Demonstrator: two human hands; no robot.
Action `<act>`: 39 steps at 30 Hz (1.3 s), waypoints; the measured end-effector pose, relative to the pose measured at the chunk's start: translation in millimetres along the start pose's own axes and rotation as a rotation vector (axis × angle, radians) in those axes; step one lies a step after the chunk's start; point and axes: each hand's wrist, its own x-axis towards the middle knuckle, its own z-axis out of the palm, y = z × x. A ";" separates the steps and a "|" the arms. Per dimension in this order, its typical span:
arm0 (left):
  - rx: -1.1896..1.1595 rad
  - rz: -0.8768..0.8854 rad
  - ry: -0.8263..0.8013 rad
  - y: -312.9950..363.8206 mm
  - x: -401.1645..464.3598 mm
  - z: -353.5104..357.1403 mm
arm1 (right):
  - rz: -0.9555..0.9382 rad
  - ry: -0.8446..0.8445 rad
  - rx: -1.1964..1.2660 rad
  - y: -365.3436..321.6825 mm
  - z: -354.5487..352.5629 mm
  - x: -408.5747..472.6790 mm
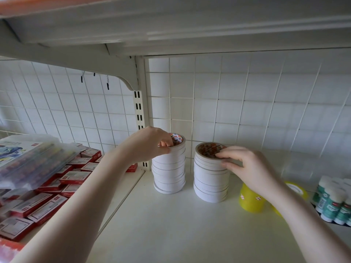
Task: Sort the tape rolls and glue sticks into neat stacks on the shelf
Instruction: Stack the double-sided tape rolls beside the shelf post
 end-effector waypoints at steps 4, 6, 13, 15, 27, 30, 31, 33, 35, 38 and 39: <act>0.016 0.051 0.100 3.0 -8.3 5.2 | 0.023 0.121 -0.088 4.5 -6.5 -14.8; 0.000 0.094 0.266 8.0 -17.4 11.6 | 0.068 0.198 -0.157 8.5 -15.0 -27.9; -0.069 -0.022 0.572 64.2 -58.3 44.0 | 0.283 0.378 -0.308 32.0 -61.3 -106.2; -0.099 -0.049 0.587 91.6 -66.6 57.5 | 0.349 0.398 -0.332 43.2 -77.8 -131.8; -0.194 -0.284 0.516 355.6 -59.6 164.0 | 0.327 0.310 -0.622 193.4 -253.3 -271.8; -0.235 -0.299 0.472 432.0 -53.8 177.0 | 0.298 0.275 -0.668 226.1 -311.2 -305.6; -0.244 -0.296 0.457 454.1 -53.4 177.9 | 0.303 0.280 -0.681 236.0 -329.4 -316.8; -0.244 -0.288 0.438 492.8 -54.4 176.8 | 0.327 0.289 -0.687 251.7 -361.9 -340.0; -0.236 -0.276 0.430 524.1 -55.5 174.9 | 0.364 0.309 -0.688 261.9 -388.4 -363.8; -0.243 -0.234 0.397 564.6 -57.6 174.7 | 0.419 0.360 -0.708 271.6 -422.3 -400.5; -0.256 -0.216 0.390 578.9 -59.2 176.3 | 0.435 0.373 -0.720 274.7 -433.1 -414.1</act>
